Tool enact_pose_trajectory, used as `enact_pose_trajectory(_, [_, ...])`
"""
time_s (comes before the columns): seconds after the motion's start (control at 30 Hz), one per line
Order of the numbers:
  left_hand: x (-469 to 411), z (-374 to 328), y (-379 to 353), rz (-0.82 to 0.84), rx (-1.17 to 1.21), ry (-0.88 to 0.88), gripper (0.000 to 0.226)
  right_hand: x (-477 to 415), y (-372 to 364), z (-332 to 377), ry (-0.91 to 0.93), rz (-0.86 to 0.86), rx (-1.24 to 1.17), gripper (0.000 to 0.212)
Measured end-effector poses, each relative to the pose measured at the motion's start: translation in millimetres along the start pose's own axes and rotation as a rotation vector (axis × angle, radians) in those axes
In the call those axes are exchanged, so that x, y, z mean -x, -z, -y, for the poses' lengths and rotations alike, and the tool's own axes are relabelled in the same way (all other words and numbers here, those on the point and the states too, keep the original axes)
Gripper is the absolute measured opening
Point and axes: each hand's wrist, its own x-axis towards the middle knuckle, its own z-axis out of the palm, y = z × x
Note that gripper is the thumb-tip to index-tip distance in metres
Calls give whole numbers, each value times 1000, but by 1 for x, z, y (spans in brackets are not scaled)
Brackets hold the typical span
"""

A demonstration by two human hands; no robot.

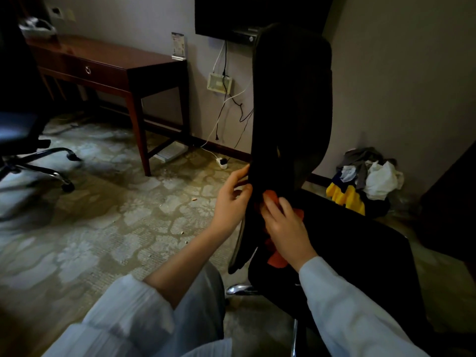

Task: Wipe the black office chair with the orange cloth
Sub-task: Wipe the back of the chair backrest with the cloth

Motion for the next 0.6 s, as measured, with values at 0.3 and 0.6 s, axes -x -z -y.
enact_pose_trajectory(0.3, [2,8,12,170,34,91,72,-50,12,-22,-96,74,-9,42])
enact_pose_trajectory(0.6, [4,2,20,256,76,106,73,2,-27,-10,-84,205,-45,41])
